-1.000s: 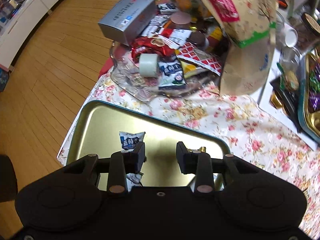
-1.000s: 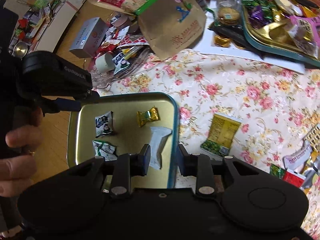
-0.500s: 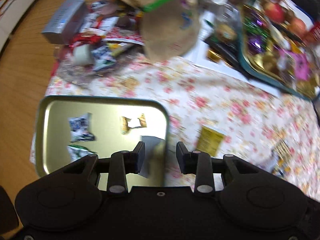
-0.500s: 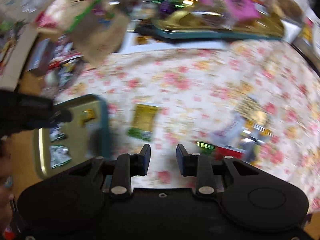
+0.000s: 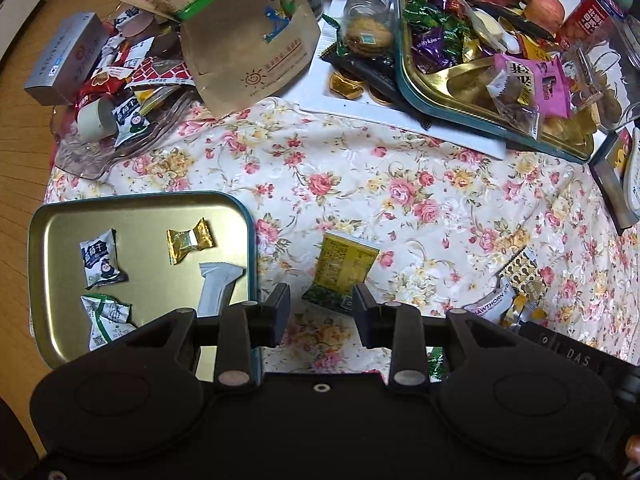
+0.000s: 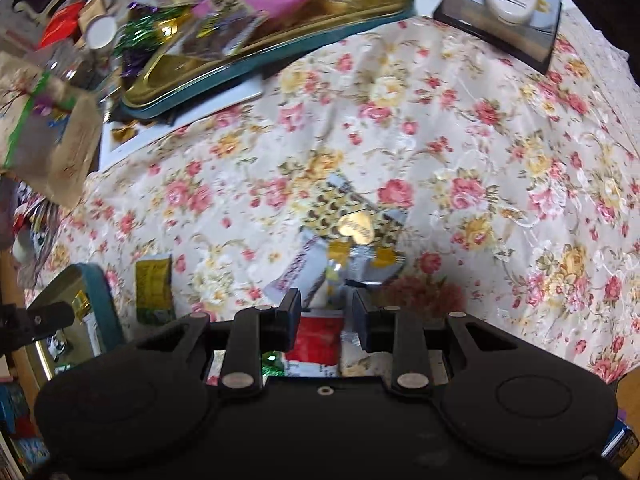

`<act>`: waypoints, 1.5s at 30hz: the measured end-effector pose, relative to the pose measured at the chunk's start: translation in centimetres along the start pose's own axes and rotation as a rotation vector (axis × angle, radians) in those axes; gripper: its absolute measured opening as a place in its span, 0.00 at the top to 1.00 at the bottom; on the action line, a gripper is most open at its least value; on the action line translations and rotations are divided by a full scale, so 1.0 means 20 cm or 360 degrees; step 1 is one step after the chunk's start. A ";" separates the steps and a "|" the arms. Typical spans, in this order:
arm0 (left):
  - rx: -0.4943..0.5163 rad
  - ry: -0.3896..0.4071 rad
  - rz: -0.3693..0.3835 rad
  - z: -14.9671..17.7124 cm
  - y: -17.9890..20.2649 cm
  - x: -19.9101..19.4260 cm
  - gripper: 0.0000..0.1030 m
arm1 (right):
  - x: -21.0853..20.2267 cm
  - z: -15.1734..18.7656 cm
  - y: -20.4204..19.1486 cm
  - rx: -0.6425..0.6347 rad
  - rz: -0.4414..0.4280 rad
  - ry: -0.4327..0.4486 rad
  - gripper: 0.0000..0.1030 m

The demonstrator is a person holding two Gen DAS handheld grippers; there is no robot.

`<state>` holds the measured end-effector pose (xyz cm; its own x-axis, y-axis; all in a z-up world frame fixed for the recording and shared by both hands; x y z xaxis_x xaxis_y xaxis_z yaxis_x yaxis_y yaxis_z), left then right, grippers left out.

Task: Organize snacks
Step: 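Grasp the yellow packet with the left tool while the right tool grasps the silver-yellow snack, then carry the yellow packet in the left tool while the right tool carries the silver-yellow snack to the tin tray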

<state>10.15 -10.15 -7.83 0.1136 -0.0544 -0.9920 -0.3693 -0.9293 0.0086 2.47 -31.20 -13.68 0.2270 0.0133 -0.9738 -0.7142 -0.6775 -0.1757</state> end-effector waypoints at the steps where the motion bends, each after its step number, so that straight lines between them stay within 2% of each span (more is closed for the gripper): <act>1: 0.0002 -0.0001 -0.0002 0.00 0.00 0.00 0.58 | 0.00 0.00 0.01 0.0012 0.0011 0.0007 0.69; 6: 0.0012 -0.0013 -0.0016 0.01 0.01 0.02 0.58 | 0.02 -0.03 0.09 0.0060 0.0066 0.0042 0.69; 17: 0.0021 -0.0010 -0.0042 -0.01 0.00 0.04 0.58 | 0.19 0.04 0.06 0.0020 0.0177 -0.0054 0.60; 25: 0.0076 -0.0012 -0.0029 -0.01 0.02 0.09 0.58 | 0.22 0.05 0.04 -0.0039 0.0238 -0.0065 0.64; 28: 0.0092 -0.0019 -0.0037 -0.01 0.03 0.13 0.58 | 0.13 0.03 0.00 -0.0062 0.0203 -0.0026 0.64; 31: 0.0100 -0.0019 -0.0049 -0.01 0.04 0.19 0.58 | 0.02 -0.02 -0.06 -0.0038 0.0103 0.0028 0.64; 34: 0.0100 -0.0050 -0.0018 -0.01 0.05 0.27 0.59 | -0.10 -0.06 -0.11 -0.0044 0.0009 0.0104 0.64; 37: 0.0108 -0.0071 0.0021 0.02 0.06 0.32 0.59 | -0.21 -0.11 -0.16 -0.0080 -0.0019 0.0202 0.64; 41: 0.0149 -0.0008 -0.0026 0.01 0.06 0.33 0.59 | -0.32 -0.16 -0.18 -0.0089 -0.0043 0.0292 0.64; 45: 0.0188 0.0030 -0.0024 -0.01 0.07 0.34 0.59 | -0.36 -0.16 -0.20 -0.0077 -0.0109 0.0298 0.64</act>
<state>10.60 -11.92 -14.58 0.1368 -0.0486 -0.9894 -0.4735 -0.8805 -0.0222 5.79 -31.01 -5.52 0.3966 -0.0733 -0.9150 -0.6611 -0.7144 -0.2293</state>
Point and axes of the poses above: each gripper's, at about its wrist camera, not at the fingertips, and x roughly the way its jaws point, y to its right, z to its underside, the point moved 10 cm from there along x, roughly the way its jaws point, and after that the axes turned 5 degrees about -x, right-handed, at the moved point
